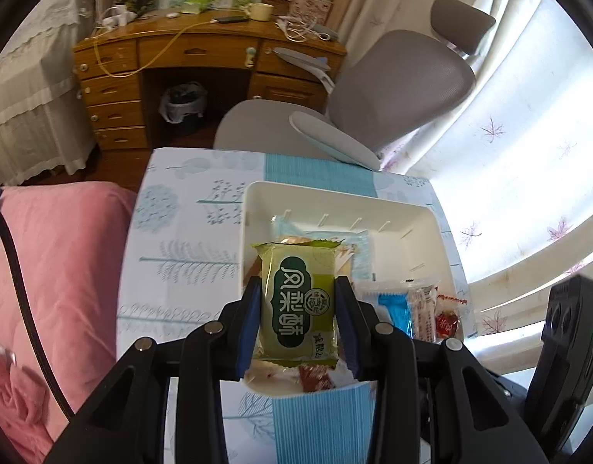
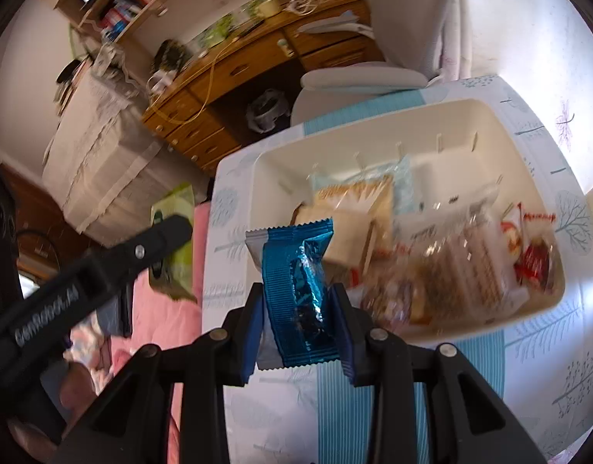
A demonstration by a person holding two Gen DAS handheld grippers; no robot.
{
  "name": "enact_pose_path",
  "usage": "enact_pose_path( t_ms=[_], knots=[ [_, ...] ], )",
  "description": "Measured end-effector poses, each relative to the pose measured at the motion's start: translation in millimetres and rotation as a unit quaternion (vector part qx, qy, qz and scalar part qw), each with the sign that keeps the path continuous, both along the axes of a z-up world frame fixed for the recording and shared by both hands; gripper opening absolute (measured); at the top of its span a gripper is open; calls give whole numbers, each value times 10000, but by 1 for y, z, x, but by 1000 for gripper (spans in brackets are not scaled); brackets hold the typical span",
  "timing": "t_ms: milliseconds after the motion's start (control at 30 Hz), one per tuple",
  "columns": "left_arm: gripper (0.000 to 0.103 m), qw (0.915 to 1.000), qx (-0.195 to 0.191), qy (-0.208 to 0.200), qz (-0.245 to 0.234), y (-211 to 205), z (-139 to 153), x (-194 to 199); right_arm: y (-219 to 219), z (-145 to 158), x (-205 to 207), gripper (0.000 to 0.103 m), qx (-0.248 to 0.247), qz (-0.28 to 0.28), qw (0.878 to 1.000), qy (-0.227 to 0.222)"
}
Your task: Organize snacks
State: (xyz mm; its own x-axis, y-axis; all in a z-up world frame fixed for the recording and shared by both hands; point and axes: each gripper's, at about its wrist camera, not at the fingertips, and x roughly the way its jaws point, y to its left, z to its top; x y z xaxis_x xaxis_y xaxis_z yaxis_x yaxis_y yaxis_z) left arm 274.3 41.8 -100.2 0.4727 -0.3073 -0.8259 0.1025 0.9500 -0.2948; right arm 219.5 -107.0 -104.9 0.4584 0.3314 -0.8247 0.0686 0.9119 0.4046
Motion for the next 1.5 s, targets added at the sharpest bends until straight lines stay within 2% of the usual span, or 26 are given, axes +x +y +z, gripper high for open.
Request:
enact_pose_path(
  t_ms=[233,433,500,567,767,900,1167,1333,1500],
  knots=[
    [35,9984,-74,410,-377,-13,-17,18,-24,-8,25,34,-180,-514,9984,166],
    [37,9957,-262,587,-669,-21,-23,18,-38,-15,27,35,-428,-809,9951,369],
    [42,9952,-340,618,-685,-21,-24,17,-40,-17,25,37,-499,-891,9935,513],
    [62,9950,-438,585,-674,-19,-21,15,-41,-17,21,48,-538,-896,9924,646],
    [68,9957,-546,537,-528,-7,-9,-4,-43,-6,-3,63,-629,-885,9917,683],
    [68,9966,-524,544,-333,7,-5,-27,-41,-4,-20,71,-677,-760,9921,735],
    [69,9958,-291,841,201,20,-21,-94,-23,-26,-71,77,-883,18,9896,1138],
    [69,9923,-141,1167,390,5,-40,-141,-25,-34,-109,83,-885,459,9881,1170],
    [70,9919,46,1229,331,-20,-34,-181,-48,-35,-152,85,-977,661,9854,1230]
  ],
)
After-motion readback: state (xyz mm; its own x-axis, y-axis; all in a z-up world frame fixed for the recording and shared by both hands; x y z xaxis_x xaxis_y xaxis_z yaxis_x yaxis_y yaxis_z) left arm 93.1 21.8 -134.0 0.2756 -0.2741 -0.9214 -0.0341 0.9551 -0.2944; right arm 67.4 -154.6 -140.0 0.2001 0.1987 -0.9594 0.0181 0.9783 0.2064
